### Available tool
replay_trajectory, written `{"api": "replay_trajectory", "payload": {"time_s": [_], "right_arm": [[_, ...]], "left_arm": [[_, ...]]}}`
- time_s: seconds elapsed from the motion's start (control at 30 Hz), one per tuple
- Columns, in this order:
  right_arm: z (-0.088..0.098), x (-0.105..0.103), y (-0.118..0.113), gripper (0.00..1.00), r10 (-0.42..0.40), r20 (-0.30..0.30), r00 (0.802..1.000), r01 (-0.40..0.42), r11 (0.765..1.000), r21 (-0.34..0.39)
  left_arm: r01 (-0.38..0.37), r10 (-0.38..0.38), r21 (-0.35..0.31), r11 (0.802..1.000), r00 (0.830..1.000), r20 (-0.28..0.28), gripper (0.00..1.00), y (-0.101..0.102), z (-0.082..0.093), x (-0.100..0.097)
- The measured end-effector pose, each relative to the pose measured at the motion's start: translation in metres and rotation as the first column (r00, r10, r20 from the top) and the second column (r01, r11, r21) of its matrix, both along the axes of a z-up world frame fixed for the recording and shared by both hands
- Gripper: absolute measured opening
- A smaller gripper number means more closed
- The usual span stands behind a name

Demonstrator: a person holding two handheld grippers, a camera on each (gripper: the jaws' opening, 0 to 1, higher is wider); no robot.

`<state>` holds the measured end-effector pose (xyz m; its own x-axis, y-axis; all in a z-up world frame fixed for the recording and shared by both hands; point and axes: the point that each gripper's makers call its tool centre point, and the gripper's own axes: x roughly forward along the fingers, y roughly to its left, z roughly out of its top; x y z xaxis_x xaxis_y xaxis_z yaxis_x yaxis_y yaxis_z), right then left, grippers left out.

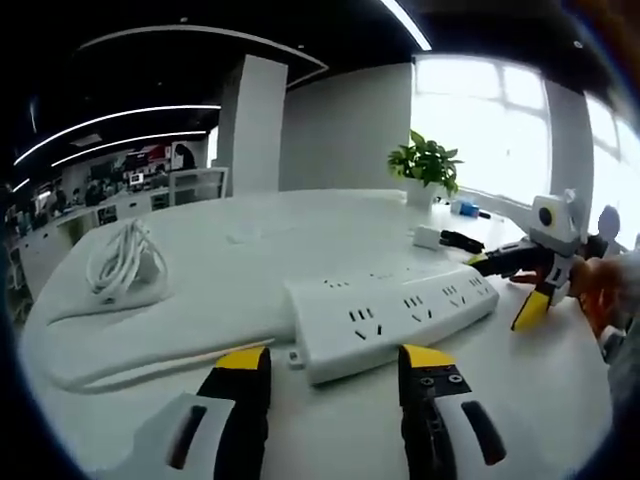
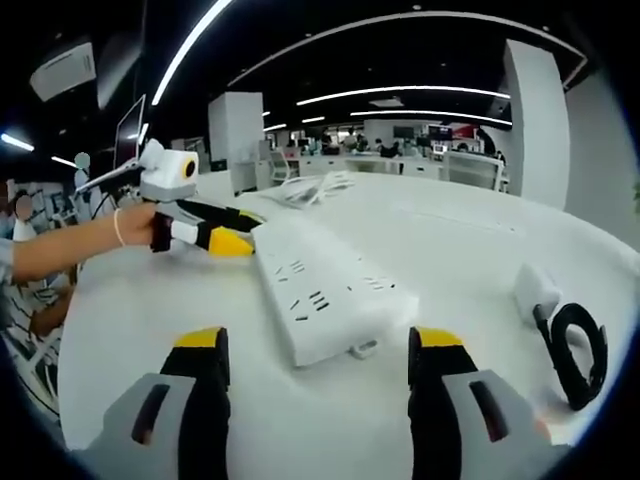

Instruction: Straighten the power strip on the desk, plug the charger into it

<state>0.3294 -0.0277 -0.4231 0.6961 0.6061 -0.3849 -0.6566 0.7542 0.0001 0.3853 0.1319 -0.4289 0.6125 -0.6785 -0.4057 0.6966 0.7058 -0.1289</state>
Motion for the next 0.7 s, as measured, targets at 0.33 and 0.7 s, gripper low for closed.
{"api": "replay_trajectory", "payload": {"time_s": [0.33, 0.7], "right_arm": [[-0.0042, -0.0040, -0.0008, 0.70, 0.001, -0.002, 1.000, -0.001, 1.000, -0.003], [0.0025, -0.0057, 0.0007, 0.63, 0.002, 0.024, 1.000, -0.002, 1.000, 0.000]], "left_arm": [[-0.010, 0.010, -0.005, 1.000, 1.000, 0.002, 0.52, 0.0003, 0.0014, 0.0003], [-0.010, 0.010, -0.002, 1.000, 1.000, -0.001, 0.48, 0.0035, 0.0015, 0.0015]]}}
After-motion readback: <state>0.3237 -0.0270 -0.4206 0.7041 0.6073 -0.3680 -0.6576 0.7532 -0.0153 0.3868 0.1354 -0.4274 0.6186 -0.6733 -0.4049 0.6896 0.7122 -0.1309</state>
